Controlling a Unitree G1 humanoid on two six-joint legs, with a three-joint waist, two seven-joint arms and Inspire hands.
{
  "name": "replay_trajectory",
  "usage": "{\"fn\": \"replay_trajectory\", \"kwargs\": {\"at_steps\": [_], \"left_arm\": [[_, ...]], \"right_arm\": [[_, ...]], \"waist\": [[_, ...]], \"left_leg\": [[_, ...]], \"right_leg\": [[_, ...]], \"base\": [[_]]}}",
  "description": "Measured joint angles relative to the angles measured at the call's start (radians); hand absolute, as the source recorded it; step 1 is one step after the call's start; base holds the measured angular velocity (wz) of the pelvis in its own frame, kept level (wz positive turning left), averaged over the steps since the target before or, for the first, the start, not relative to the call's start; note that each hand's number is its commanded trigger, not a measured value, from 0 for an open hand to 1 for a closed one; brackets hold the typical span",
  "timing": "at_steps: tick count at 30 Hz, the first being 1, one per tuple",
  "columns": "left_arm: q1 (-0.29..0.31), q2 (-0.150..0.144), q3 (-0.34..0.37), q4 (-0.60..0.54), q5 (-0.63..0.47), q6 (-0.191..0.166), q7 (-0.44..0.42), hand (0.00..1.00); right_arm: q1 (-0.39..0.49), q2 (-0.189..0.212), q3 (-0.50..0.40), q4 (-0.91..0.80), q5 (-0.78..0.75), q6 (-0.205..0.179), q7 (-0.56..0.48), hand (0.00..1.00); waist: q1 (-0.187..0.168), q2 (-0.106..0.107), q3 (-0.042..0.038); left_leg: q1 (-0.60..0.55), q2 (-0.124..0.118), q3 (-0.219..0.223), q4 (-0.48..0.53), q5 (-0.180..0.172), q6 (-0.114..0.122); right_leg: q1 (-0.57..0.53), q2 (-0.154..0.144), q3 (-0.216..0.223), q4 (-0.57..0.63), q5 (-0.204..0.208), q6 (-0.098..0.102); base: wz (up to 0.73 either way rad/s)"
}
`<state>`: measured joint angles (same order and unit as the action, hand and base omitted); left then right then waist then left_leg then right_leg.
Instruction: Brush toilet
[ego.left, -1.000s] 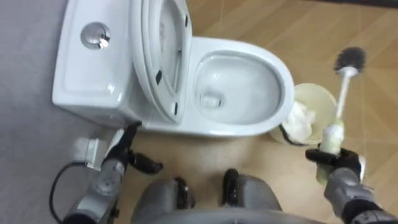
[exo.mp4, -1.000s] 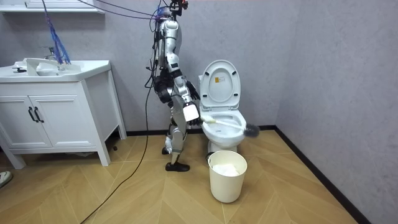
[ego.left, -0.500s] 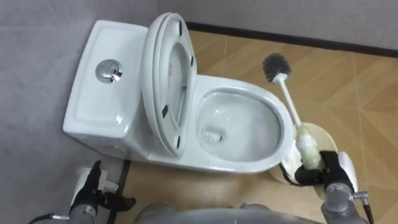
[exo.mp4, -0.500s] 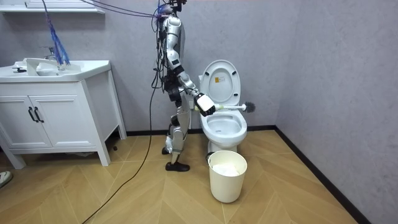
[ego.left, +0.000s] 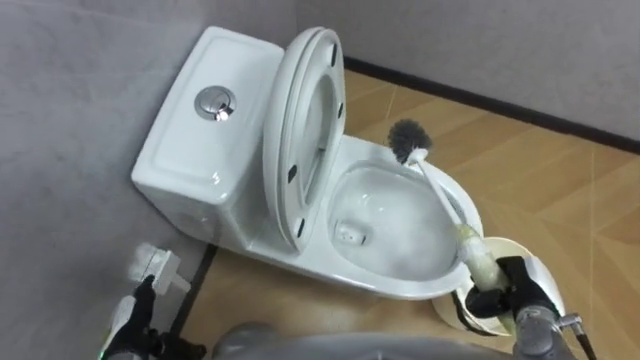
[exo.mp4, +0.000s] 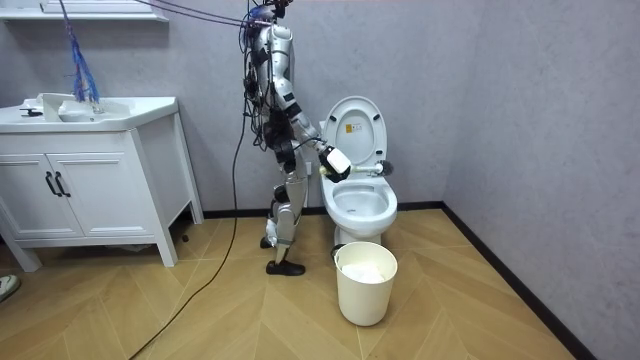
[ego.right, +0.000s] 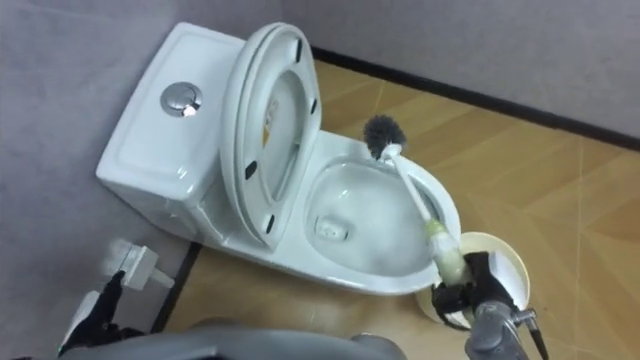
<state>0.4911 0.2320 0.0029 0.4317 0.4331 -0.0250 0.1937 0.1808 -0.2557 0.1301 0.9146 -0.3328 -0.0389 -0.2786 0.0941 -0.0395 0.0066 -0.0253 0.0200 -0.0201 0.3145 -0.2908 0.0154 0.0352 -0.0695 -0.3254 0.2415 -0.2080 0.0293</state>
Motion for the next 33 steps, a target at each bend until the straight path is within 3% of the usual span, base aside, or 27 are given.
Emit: {"fn": "replay_trajectory", "kwargs": {"at_steps": [3, 7, 9, 15, 22, 24, 28, 33], "left_arm": [[0.004, -0.005, 0.018, -0.15, 0.067, -0.01, 0.045, 0.0], [-0.004, -0.008, 0.029, -0.312, 0.136, -0.07, 0.12, 0.0], [-0.028, -0.008, 0.027, -0.32, 0.169, -0.09, 0.143, 0.0], [-0.063, -0.008, 0.017, -0.334, 0.224, -0.097, 0.217, 0.0], [-0.092, -0.003, 0.011, -0.415, 0.314, -0.141, 0.328, 0.0], [-0.111, 0.001, 0.008, -0.439, 0.319, -0.151, 0.339, 0.0], [-0.139, 0.021, -0.036, -0.451, 0.32, -0.158, 0.344, 0.0], [-0.158, 0.032, -0.129, -0.333, 0.269, -0.152, 0.293, 0.0]], "right_arm": [[-0.004, -0.003, -0.005, 0.043, -0.008, -0.007, -0.001, 1.0], [-0.006, -0.007, -0.005, 0.127, -0.008, -0.027, 0.003, 1.0], [-0.022, -0.008, -0.005, 0.186, -0.009, -0.038, 0.003, 1.0], [-0.048, -0.011, -0.005, 0.298, -0.008, -0.036, 0.013, 1.0], [-0.074, -0.025, -0.004, 0.398, -0.021, -0.038, 0.059, 1.0], [-0.075, -0.025, -0.004, 0.408, -0.021, -0.037, 0.073, 1.0], [-0.08, -0.026, -0.012, 0.412, -0.073, -0.038, 0.091, 1.0], [-0.086, -0.025, 0.003, 0.395, -0.133, -0.033, 0.119, 1.0]], "waist": [[0.004, 0.006, -0.0028], [0.023, 0.019, -0.0082], [0.022, 0.026, -0.0068], [0.02, 0.042, -0.0015], [0.013, 0.04, -0.0007], [0.011, 0.039, 0.0002], [-0.026, 0.035, 0.0029], [-0.035, 0.03, 0.0023]], "left_leg": [[-0.007, -0.002, -0.018, 0.0, 0.001, -0.002], [-0.004, -0.007, -0.025, -0.01, 0.01, -0.003], [-0.004, -0.011, -0.03, -0.007, 0.014, -0.002], [-0.018, -0.017, -0.043, -0.009, 0.017, 0.0], [-0.014, -0.017, -0.041, -0.008, 0.02, -0.003], [-0.014, -0.017, -0.037, -0.009, 0.021, -0.003], [-0.007, -0.017, -0.036, -0.016, 0.022, -0.002], [0.021, -0.017, -0.01, -0.056, 0.034, 0.001]], "right_leg": [[0.0, -0.001, -0.012, 0.0, 0.0, 0.0], [0.001, -0.004, -0.022, 0.0, -0.001, 0.001], [0.002, -0.007, -0.025, 0.0, -0.001, 0.002], [-0.003, -0.013, -0.035, -0.003, -0.004, 0.002], [-0.003, -0.009, -0.035, -0.015, -0.004, 0.001], [-0.004, -0.009, -0.034, -0.015, -0.004, 0.001], [-0.001, -0.012, -0.03, -0.015, -0.005, 0.004], [-0.002, -0.019, -0.009, -0.003, -0.009, 0.008]], "base": [[0.13], [0.05], [0.08], [0.06], [0.0], [-0.02], [-0.01], [-0.14]]}}
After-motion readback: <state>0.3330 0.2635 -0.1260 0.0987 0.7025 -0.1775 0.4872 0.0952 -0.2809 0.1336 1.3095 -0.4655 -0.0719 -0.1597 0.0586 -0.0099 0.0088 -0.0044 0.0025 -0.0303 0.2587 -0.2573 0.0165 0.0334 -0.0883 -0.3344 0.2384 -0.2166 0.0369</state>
